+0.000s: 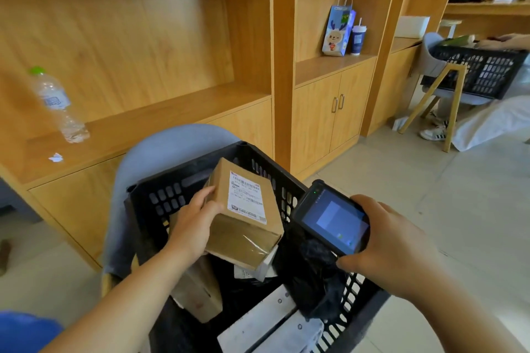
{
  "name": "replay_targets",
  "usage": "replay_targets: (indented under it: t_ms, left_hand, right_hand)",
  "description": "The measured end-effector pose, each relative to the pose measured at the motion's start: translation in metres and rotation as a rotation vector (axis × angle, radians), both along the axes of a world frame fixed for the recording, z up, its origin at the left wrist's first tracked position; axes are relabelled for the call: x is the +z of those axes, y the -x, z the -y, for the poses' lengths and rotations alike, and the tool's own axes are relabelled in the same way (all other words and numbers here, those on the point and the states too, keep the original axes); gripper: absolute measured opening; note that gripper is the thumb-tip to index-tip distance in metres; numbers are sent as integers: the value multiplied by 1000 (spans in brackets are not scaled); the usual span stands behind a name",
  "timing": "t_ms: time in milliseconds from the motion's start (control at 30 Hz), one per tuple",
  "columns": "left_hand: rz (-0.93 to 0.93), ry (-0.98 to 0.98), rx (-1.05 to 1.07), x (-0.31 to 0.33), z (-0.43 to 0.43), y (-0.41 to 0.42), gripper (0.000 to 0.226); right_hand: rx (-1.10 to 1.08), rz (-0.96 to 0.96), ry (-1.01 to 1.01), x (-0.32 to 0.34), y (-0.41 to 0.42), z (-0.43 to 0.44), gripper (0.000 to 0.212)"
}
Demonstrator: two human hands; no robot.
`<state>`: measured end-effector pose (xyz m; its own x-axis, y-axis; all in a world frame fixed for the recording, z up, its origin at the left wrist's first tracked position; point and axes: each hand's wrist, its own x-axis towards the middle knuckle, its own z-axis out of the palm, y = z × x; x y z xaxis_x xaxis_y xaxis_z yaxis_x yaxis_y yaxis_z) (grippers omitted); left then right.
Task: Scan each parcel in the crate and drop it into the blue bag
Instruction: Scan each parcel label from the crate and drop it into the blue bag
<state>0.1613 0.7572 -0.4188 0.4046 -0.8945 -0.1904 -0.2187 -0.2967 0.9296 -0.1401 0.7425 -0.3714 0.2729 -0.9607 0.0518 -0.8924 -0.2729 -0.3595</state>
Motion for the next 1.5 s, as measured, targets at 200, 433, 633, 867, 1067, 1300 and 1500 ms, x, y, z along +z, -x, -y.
replay_targets:
  t_ms: [200, 433, 633, 867, 1067, 1300, 1500]
  left_hand:
    - [-124, -8, 86, -5, -26, 14, 57]
    - [-304, -50, 218, -18, -27, 22, 46]
    - [-408, -203, 193, -16, -26, 22, 48]
    - [-235, -24, 165, -3, -51, 18, 40]
    - [28, 147, 209, 14, -88, 5, 76]
    - [181, 272, 236, 26, -127, -3, 79]
    - [201, 316, 236, 30, -151, -2, 86]
  right_hand:
    - [6, 12, -34, 0, -1, -31, 89]
    - [0, 38, -21, 2, 5, -44, 89]
    - [-9, 36, -12, 4, 9, -44, 91]
    - [-12, 23, 8, 12, 13, -52, 89]
    - [22, 0, 46, 22, 10, -66, 85]
    - [68, 2, 87, 34, 0, -86, 83]
    - [86, -30, 75, 42, -3, -101, 90]
